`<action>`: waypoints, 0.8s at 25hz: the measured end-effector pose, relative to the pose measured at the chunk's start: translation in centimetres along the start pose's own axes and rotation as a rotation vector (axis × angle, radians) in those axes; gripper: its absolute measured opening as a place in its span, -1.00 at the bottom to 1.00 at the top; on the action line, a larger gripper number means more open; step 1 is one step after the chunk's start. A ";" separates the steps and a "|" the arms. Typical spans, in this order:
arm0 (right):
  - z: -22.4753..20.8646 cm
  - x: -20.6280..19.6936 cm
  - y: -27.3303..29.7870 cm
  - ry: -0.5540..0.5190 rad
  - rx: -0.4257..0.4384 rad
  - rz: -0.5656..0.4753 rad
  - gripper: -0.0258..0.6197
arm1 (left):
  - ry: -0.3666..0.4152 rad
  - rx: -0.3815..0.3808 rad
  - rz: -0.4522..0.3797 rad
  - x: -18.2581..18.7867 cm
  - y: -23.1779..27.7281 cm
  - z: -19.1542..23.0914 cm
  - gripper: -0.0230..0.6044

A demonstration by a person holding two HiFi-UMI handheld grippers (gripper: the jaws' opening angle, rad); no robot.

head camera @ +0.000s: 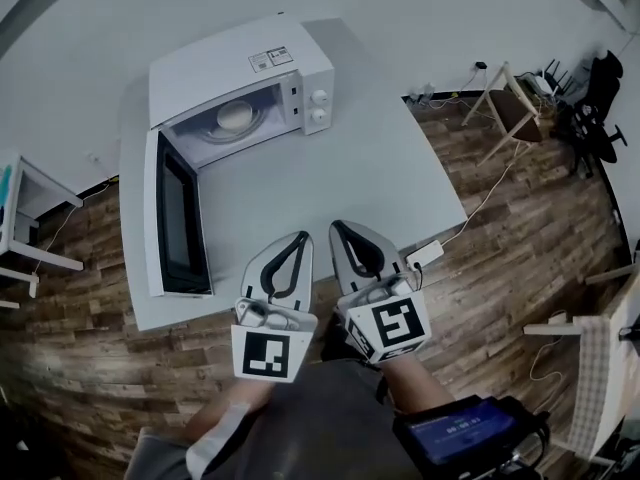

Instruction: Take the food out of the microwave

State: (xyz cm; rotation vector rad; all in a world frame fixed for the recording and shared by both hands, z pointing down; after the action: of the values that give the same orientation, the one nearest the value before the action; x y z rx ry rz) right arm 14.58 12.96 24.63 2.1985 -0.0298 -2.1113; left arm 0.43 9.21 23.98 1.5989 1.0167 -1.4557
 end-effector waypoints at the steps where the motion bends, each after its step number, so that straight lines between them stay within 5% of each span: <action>1: -0.7 0.0 0.7 0.002 0.019 0.002 -0.89 | 0.005 0.019 0.005 0.1 0.7 0.1 -0.91; 9: -3.7 0.2 5.4 0.002 0.146 0.013 -0.89 | 0.003 0.147 0.034 -0.1 4.0 1.2 -0.91; 20: -1.2 -0.6 13.8 -0.070 0.294 0.060 -0.89 | -0.052 0.302 0.025 -2.4 4.5 7.9 -0.91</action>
State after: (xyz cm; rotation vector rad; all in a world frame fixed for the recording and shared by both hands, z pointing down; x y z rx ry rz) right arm 16.42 -0.70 26.36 2.2373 -0.4322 -2.2744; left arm 1.15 -0.02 25.75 1.7650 0.7711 -1.6872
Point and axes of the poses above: the fingertips, and each gripper's own axes: y forward along the fingers, z to its left, x out of its top, the point moved 10 cm from there along -y, backward along the fingers, and after that the axes turned 11 degrees about -x, right-handed, at the moved point
